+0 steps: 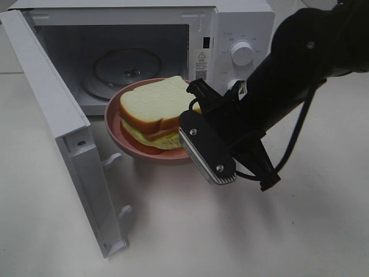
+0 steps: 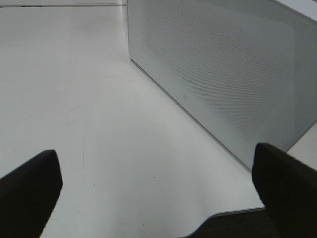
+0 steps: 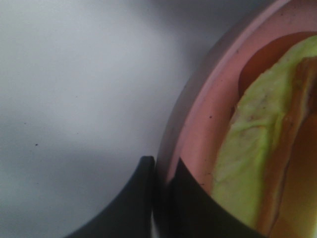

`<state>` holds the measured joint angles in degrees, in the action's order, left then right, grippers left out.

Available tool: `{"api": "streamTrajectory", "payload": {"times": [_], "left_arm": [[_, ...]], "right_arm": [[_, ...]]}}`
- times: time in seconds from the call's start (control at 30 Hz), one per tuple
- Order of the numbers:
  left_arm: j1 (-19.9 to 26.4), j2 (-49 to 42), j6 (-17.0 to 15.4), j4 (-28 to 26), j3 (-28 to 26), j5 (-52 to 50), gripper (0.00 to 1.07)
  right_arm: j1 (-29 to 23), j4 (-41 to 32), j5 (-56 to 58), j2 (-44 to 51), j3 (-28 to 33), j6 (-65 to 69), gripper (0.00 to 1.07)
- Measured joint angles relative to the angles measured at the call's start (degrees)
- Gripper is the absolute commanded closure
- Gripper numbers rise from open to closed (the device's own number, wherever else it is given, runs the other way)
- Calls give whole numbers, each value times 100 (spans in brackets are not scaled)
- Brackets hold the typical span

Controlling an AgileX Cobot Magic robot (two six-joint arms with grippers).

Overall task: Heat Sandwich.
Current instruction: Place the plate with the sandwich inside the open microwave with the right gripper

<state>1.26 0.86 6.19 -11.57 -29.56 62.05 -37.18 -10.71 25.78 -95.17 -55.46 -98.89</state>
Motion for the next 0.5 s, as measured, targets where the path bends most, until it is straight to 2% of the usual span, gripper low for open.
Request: {"api": "streamTrajectory", "payload": {"times": [0.03,0.5], "left_arm": [[0,0,0,0,0,0,9],[0,0,0,0,0,0,9]], "right_arm": [[0,0,86,-160,-212,-29,107],[0,-6,544,-922,-1324,-178,107]]}}
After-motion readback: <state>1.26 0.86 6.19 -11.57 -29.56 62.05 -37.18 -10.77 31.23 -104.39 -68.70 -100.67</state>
